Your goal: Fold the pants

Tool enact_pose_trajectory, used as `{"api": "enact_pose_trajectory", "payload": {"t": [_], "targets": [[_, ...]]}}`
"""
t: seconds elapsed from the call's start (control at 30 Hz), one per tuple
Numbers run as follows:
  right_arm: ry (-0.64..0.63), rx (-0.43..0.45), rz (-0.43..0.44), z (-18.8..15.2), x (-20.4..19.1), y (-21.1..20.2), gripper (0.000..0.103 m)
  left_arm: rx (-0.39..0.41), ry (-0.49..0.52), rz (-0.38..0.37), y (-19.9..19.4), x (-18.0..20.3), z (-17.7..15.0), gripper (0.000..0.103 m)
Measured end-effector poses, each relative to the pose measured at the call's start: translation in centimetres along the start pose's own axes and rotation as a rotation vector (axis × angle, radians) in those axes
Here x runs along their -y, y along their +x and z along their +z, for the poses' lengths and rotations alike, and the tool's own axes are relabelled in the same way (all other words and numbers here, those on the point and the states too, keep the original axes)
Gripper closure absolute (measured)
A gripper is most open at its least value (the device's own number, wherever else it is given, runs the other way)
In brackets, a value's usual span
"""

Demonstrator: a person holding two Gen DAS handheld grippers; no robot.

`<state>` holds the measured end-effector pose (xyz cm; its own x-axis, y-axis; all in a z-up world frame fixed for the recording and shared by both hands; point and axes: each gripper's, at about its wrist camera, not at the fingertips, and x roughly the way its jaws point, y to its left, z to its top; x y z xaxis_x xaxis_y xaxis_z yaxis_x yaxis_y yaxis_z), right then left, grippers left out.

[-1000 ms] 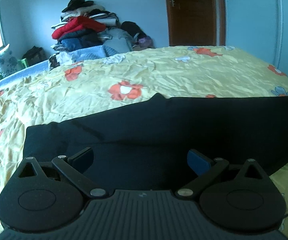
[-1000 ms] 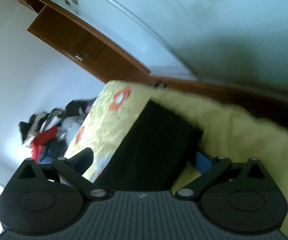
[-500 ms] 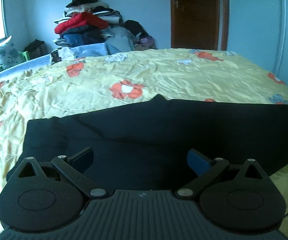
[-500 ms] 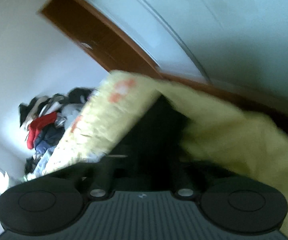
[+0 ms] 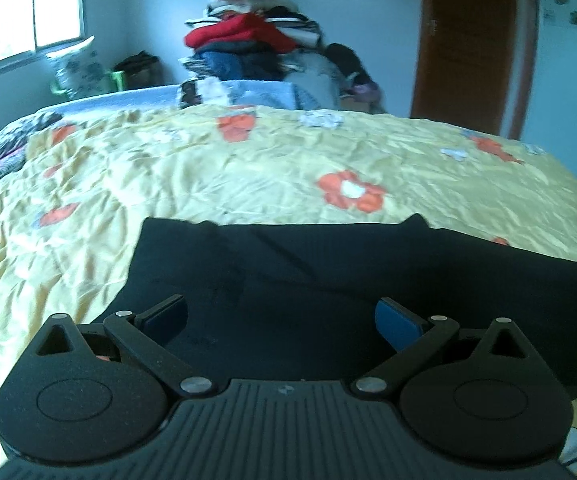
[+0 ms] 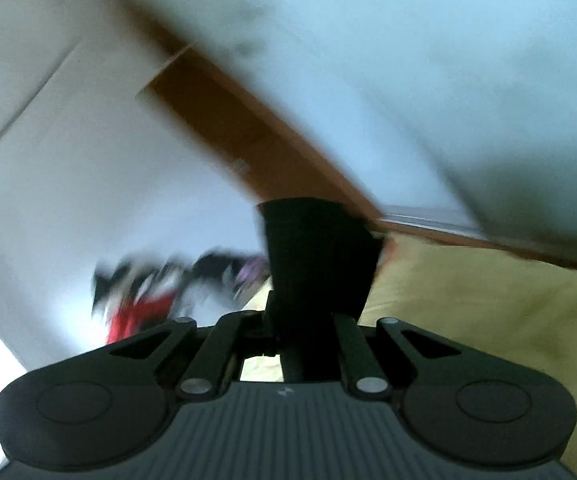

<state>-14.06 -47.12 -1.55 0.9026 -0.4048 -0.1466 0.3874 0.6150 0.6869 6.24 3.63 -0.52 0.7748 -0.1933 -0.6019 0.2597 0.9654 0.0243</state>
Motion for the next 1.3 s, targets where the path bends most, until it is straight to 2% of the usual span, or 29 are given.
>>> {"api": "enact_pose_trajectory", "payload": {"t": [0.1, 0.2, 0.3, 0.37, 0.4, 0.43, 0.47, 0.5, 0.53, 0.6, 0.63, 0.67, 0.7, 0.77, 0.8, 0.83, 0.87, 0.9, 1.0, 1.07, 1.1, 1.17, 1.2, 1.23, 1.27, 1.3], "targets": [[-0.301, -0.119, 0.085, -4.2, -7.9, 1.8, 0.097, -0.011, -0.015, 0.006, 0.2, -0.3, -0.2, 0.001], [-0.488, -0.305, 0.214, -11.0, -13.8, 3.9, 0.097, -0.022, -0.007, 0.0, 0.3, 0.0, -0.5, 0.001], [-0.622, -0.503, 0.294, -18.4, -17.3, 5.5, 0.095, -0.026, 0.026, 0.0, 0.3, 0.4, -0.8, 0.001], [-0.72, -0.65, 0.283, -23.4, -18.5, 6.5, 0.087, -0.031, 0.047, 0.006, 0.4, 0.7, -1.0, 0.001], [-0.772, -0.644, 0.266, -25.2, -18.9, 6.0, 0.082, -0.033, 0.052, 0.008, 0.4, 0.7, -1.1, 0.001], [-0.837, -0.577, 0.263, -25.8, -19.5, 4.7, 0.074, -0.036, 0.055, 0.01, 0.5, 0.7, -1.2, 0.001], [-0.888, -0.597, 0.271, -26.1, -20.1, 4.1, 0.052, -0.042, 0.054, 0.011, 0.7, 0.7, -1.3, 0.001], [-0.907, -0.63, 0.316, -25.9, -20.6, 3.7, 0.036, -0.05, 0.048, 0.013, 0.8, 0.7, -1.3, 0.001], [-0.893, -0.645, 0.397, -25.3, -20.7, 2.6, 0.036, -0.057, 0.037, 0.011, 1.1, 0.7, -1.2, 0.001], [-0.825, -0.623, 0.553, -23.1, -20.6, 0.4, 0.036, -0.066, 0.017, -0.006, 1.4, 0.9, -0.9, 0.001], [-0.791, -0.595, 0.582, -21.6, -20.1, -0.3, 0.036, -0.068, 0.007, -0.021, 1.4, 1.1, -0.6, 0.001], [-0.778, -0.559, 0.556, -20.4, -19.7, -0.6, 0.036, -0.069, -0.005, -0.041, 1.5, 1.5, -0.3, 0.001], [-0.777, -0.515, 0.494, -18.9, -19.1, -0.6, 0.035, -0.068, -0.016, -0.062, 1.6, 2.0, 0.0, 0.001], [-0.795, -0.448, 0.318, -17.0, -17.8, 0.6, 0.035, -0.068, -0.032, -0.111, 2.0, 3.5, 0.8, 0.001], [-0.791, -0.459, 0.226, -16.6, -16.9, 1.5, 0.034, -0.075, -0.031, -0.133, 2.2, 4.3, 1.1, 0.001], [-0.774, -0.507, 0.149, -16.2, -15.5, 2.9, 0.032, -0.084, -0.024, -0.151, 2.5, 5.1, 1.3, 0.001], [-0.756, -0.566, 0.115, -16.2, -14.0, 4.2, 0.03, -0.093, -0.009, -0.176, 2.8, 6.2, 1.5, 0.001], [-0.741, -0.61, 0.089, -16.2, -12.3, 5.3, 0.03, -0.097, 0.009, -0.19, 3.0, 7.2, 1.5, 0.001], [-0.691, -0.571, 0.047, -14.9, -10.3, 4.8, 0.03, -0.073, 0.073, -0.214, 3.4, 10.0, 1.4, 0.001], [-0.632, -0.507, 0.089, -13.5, -10.9, 4.0, 0.029, -0.053, 0.117, -0.214, 4.3, 11.9, 1.9, 0.001], [-0.626, -0.5, 0.119, -13.0, -10.9, 4.5, 0.024, -0.043, 0.133, -0.22, 4.9, 12.9, 2.1, 0.0], [-0.664, -0.544, 0.106, -13.6, -11.2, 5.3, 0.017, -0.043, 0.183, -0.218, 6.7, 14.8, 2.0, 0.0], [-0.707, -0.573, 0.076, -14.5, -10.8, 6.0, 0.017, -0.066, 0.209, -0.19, 7.6, 15.7, 1.6, 0.004], [-0.76, -0.596, 0.045, -15.3, -10.4, 6.3, 0.017, -0.094, 0.231, -0.16, 8.4, 16.2, 1.3, 0.013], [-0.814, -0.549, 0.036, -15.7, -10.4, 5.4, 0.017, -0.111, 0.245, -0.141, 8.5, 16.4, 0.8, 0.016], [-0.852, -0.524, -0.003, -16.1, -11.3, 4.8, 0.016, -0.094, 0.245, -0.155, 7.9, 16.0, 0.3, 0.012]]}}
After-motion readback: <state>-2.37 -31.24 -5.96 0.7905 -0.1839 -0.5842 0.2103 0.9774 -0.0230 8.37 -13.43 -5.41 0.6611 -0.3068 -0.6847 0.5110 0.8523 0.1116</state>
